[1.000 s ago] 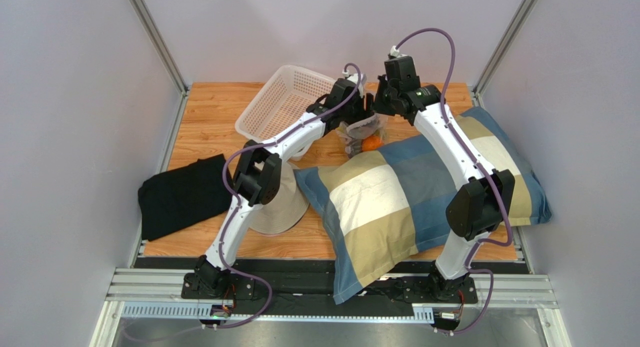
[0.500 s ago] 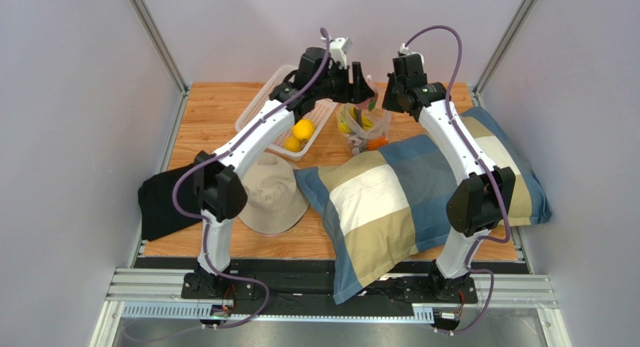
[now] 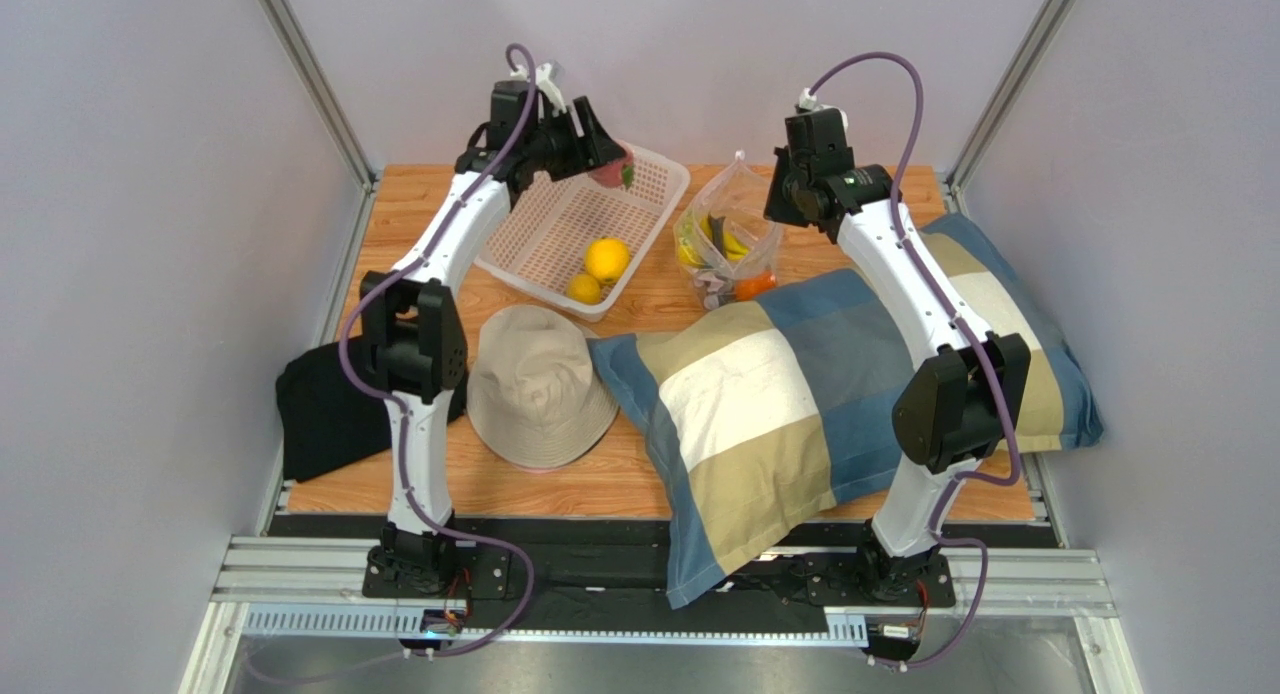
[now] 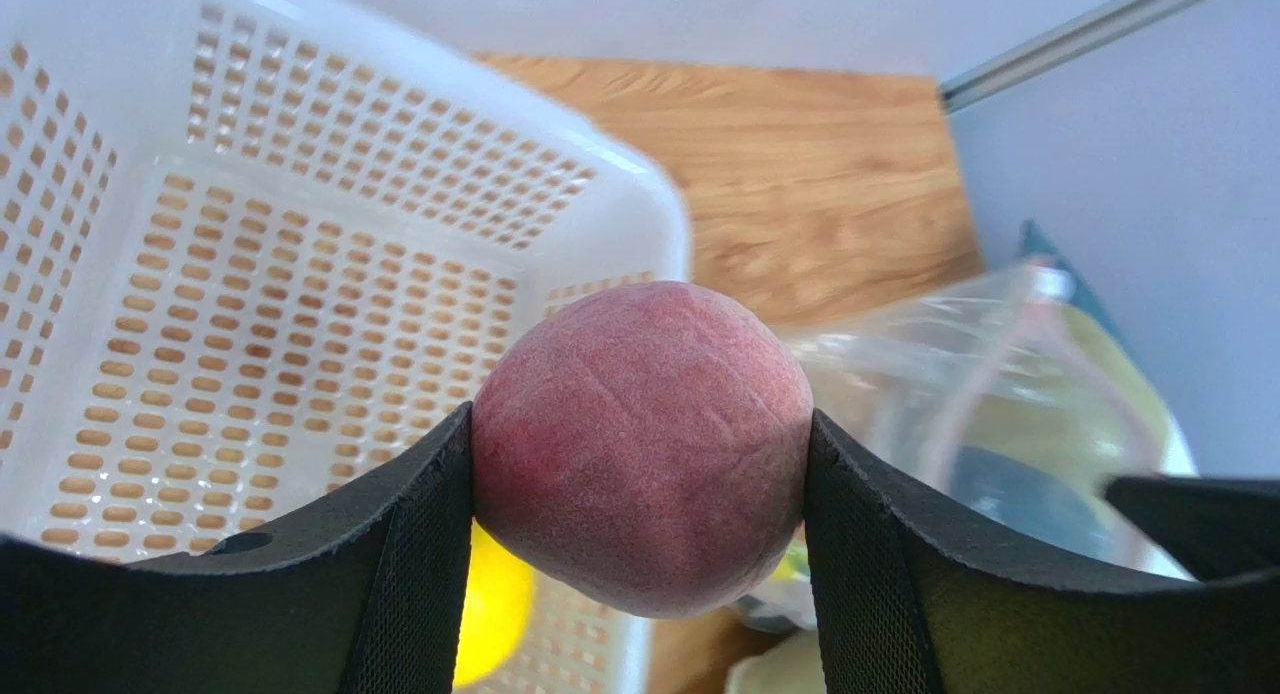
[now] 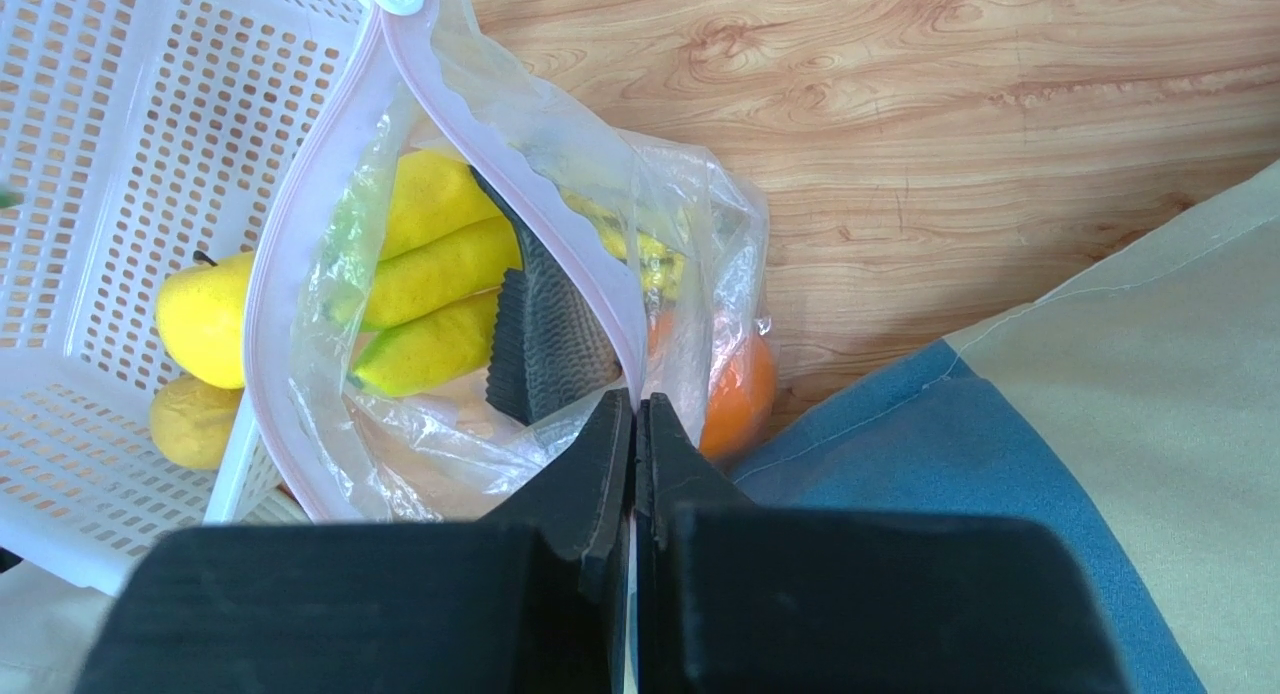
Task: Open the zip-top bag and remove the fake food
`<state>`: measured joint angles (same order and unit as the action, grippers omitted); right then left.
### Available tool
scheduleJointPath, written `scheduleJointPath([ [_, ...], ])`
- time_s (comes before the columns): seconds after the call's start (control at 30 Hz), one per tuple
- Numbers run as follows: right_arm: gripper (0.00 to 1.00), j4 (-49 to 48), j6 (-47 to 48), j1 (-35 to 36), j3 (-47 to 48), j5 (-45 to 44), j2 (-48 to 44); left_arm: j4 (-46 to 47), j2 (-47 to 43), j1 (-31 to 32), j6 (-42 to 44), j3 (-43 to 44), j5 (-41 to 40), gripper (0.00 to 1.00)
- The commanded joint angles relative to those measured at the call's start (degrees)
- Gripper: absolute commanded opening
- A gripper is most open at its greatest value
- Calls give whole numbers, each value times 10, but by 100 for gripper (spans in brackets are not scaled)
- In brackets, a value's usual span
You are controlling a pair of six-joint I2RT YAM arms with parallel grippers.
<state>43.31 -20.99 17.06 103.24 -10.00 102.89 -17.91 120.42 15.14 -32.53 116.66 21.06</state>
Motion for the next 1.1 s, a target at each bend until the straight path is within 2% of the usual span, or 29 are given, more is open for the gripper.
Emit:
scheduleJointPath([
  [0.0, 0, -8, 1, -3, 8, -4, -23, -43, 96, 3, 6, 60, 31, 0],
  [0.13, 0, -7, 5, -2, -1, -6, -29, -48, 178, 3, -3, 102, 35, 0],
  [0.37, 0, -8, 4, -2, -8, 3, -28, -31, 231, 6, -10, 113, 38, 1],
  [0.4, 0, -7, 3, -3, -8, 4, -27, -38, 230, 8, -8, 112, 36, 4],
  [0.43, 0, -8, 3, -2, -8, 6, -25, -42, 228, 8, -4, 111, 34, 19],
  [0.53, 0, -8, 0, -2, -5, 11, -23, -63, 215, 9, 9, 103, 22, 50],
  [0.6, 0, -9, -1, -2, -2, 16, -23, -76, 190, 9, 24, 94, 10, 59],
  [0.63, 0, -8, -1, -3, 0, 17, -23, -76, 179, 10, 30, 89, 7, 69],
  [0.67, 0, -9, -2, -2, 1, 19, -23, -78, 169, 10, 40, 86, 1, 71],
  [0.7, 0, -8, -1, -2, 2, 20, -23, -86, 151, 10, 45, 87, -5, 83],
  [0.8, 0, -7, -5, -1, 5, 24, -25, -103, 117, 11, 53, 88, -17, 89],
  [0.83, 0, -8, -5, -1, 5, 25, -25, -103, 109, 12, 53, 88, -17, 99],
  [0.93, 0, -3, -10, -1, 13, 31, -25, -121, 83, 22, 64, 102, -25, 99],
  [1.0, 0, -2, -11, 0, 19, 31, -28, -115, 59, 32, 69, 103, -25, 93],
  [1.07, 0, -2, -14, 1, 23, 32, -31, -91, 44, 45, 61, 96, 14, 76],
])
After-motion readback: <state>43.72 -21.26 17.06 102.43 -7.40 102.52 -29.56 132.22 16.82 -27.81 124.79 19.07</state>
